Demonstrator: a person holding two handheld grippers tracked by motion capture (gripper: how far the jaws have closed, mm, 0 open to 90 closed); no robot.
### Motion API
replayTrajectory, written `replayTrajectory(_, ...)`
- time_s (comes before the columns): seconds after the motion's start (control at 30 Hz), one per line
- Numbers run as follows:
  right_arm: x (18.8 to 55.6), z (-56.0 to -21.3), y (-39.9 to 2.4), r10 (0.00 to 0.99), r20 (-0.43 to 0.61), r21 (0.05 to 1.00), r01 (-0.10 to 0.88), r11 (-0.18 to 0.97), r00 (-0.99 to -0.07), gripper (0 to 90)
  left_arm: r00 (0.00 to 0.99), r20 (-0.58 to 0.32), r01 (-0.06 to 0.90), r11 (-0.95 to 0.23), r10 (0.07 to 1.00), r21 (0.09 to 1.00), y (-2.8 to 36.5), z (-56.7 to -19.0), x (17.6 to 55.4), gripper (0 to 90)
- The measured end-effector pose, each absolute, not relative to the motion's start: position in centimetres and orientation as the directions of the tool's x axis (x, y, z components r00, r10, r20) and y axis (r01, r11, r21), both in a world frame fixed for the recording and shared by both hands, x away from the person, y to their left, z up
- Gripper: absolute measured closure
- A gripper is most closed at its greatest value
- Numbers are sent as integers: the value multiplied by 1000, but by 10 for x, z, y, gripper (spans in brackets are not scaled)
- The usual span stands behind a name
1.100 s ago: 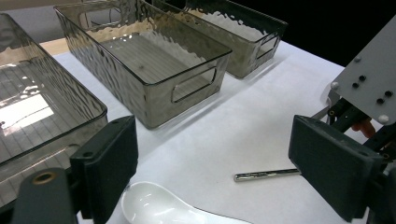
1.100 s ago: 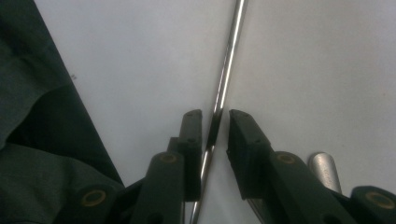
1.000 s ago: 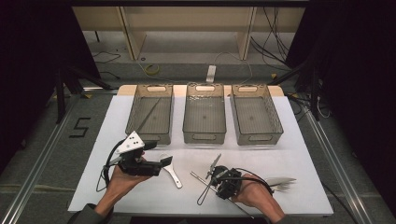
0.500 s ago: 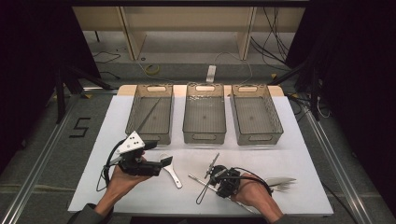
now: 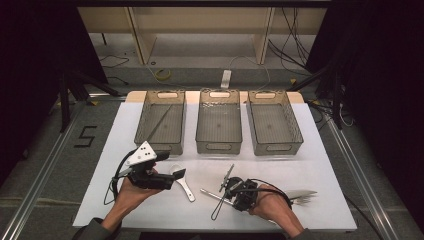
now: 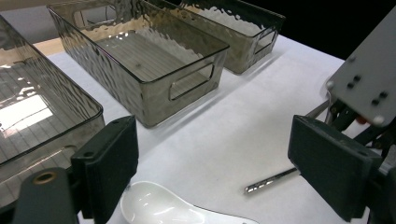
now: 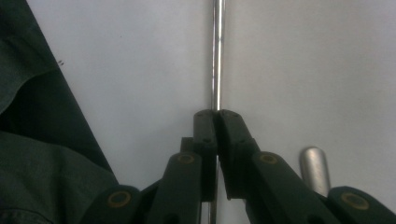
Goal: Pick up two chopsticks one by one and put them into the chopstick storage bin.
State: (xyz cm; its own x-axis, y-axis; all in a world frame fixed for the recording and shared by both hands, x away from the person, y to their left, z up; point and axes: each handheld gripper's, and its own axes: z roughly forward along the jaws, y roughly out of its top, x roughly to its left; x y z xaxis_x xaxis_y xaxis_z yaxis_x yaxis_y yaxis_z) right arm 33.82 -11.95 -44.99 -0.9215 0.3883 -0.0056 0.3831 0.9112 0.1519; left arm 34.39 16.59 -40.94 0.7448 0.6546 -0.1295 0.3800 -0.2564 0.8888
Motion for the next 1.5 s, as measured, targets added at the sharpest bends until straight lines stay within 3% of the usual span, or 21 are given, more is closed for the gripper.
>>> replayTrajectory(0.3,333,-429,-125,386,-27,204,373,905,-922,866,797,-118,380,-341,592,860,152,-415,342,161)
replayTrajectory(0.8,321,-408,-117,276,-79,240,251,938,-958,865,902,-28,307,-593,431,744,113,-433,332,182)
replayTrajectory(1.23,312,-403,-100,180,-99,223,155,962,-979,864,948,1,233,-697,318,679,99,-441,324,375)
replayTrajectory(1.5,308,-404,-98,153,-104,245,124,962,-983,864,964,21,176,-698,265,694,98,-439,319,524)
